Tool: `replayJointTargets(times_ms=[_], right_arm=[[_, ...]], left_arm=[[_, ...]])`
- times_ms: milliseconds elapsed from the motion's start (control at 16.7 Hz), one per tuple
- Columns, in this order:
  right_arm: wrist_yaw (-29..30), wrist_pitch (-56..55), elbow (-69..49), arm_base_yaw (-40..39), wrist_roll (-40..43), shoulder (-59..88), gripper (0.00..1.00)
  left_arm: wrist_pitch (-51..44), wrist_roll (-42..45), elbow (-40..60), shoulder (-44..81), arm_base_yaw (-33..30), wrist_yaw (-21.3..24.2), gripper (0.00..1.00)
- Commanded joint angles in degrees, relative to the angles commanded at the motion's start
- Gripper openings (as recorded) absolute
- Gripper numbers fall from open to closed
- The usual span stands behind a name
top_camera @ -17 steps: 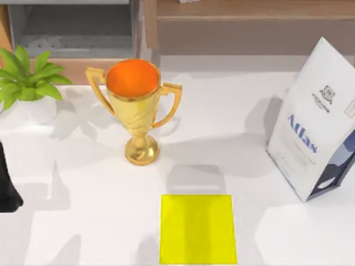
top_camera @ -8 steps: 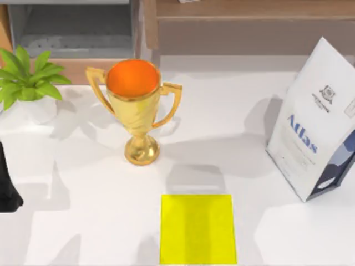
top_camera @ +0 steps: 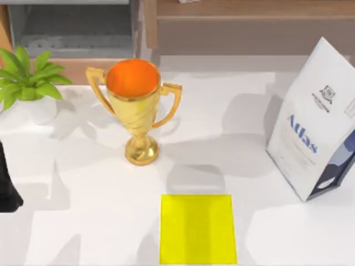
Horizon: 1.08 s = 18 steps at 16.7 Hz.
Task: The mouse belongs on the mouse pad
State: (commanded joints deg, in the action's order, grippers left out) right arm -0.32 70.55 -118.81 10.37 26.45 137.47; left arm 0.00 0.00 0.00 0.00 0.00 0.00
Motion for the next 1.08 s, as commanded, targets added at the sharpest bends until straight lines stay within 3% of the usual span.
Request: replayJointTargets(times_ms=[300,660,840,1080], right_arm=[[0.04,10.95,-9.85,0.06,-0.07,-1.34,0.0],[0.04,10.85,-10.47,-0.36,-0.73,-1.77,0.0],[-0.1,7.75,-12.19,-3.9,-5.41,-5.77,0.0],[-2.05,3.41,-13.11,-14.46,-16.57,-13.65,0.0]], left_arm=[[0.0,0.0,0.0,0.0,0.0,0.0,1.0],[0.0,0.0,0.0,0.0,0.0,0.0,1.0],[0.0,0.0,0.0,0.0,0.0,0.0,1.0],[0.0,0.0,0.0,0.0,0.0,0.0,1.0]])
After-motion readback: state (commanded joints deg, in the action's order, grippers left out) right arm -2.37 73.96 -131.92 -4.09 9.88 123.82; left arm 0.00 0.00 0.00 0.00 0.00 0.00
